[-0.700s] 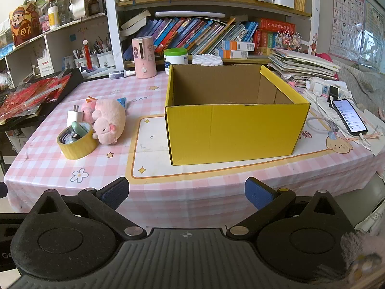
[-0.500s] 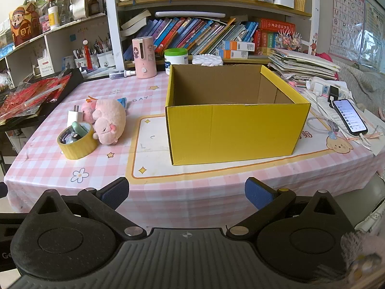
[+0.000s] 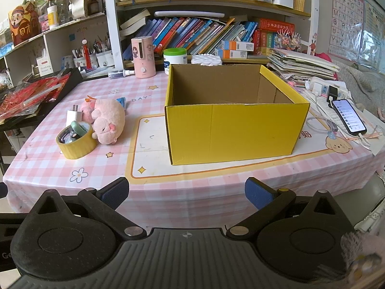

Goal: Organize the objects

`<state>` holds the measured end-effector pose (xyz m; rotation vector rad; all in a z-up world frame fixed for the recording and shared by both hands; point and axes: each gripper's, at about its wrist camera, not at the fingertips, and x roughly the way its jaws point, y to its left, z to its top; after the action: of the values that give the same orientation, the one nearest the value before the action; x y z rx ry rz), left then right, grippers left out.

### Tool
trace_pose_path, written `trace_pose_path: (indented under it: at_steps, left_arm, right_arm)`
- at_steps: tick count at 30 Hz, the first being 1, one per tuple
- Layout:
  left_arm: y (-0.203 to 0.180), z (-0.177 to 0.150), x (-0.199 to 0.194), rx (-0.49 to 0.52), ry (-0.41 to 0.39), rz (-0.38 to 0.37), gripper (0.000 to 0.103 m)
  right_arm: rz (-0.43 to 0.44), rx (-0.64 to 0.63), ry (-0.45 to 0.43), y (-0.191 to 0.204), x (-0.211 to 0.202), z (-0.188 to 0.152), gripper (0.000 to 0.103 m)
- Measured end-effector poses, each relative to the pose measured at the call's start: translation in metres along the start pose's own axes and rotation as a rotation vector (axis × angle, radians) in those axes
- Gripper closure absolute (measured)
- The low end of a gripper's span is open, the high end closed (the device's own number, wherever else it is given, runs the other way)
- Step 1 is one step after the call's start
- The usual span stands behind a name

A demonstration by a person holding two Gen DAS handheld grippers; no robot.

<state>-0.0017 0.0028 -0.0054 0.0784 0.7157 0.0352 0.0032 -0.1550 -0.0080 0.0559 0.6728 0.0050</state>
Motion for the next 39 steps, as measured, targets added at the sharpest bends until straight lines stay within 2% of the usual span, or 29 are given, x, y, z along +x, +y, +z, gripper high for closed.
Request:
trace_pose_path:
  at_steps: [25,39]
  left_arm:
    - [0.001,-0.002,0.001,-0.003,0.001,0.002,0.000]
    - [0.017,-0.001,0.003,-0.018,0.008,-0.005,0.000]
  right_arm:
    - [0.001,-0.003,0.003,0.002,0.002,-0.001,0.000]
    - [0.001,-0.018,0.007,0.015,0.005,-0.001,0.000]
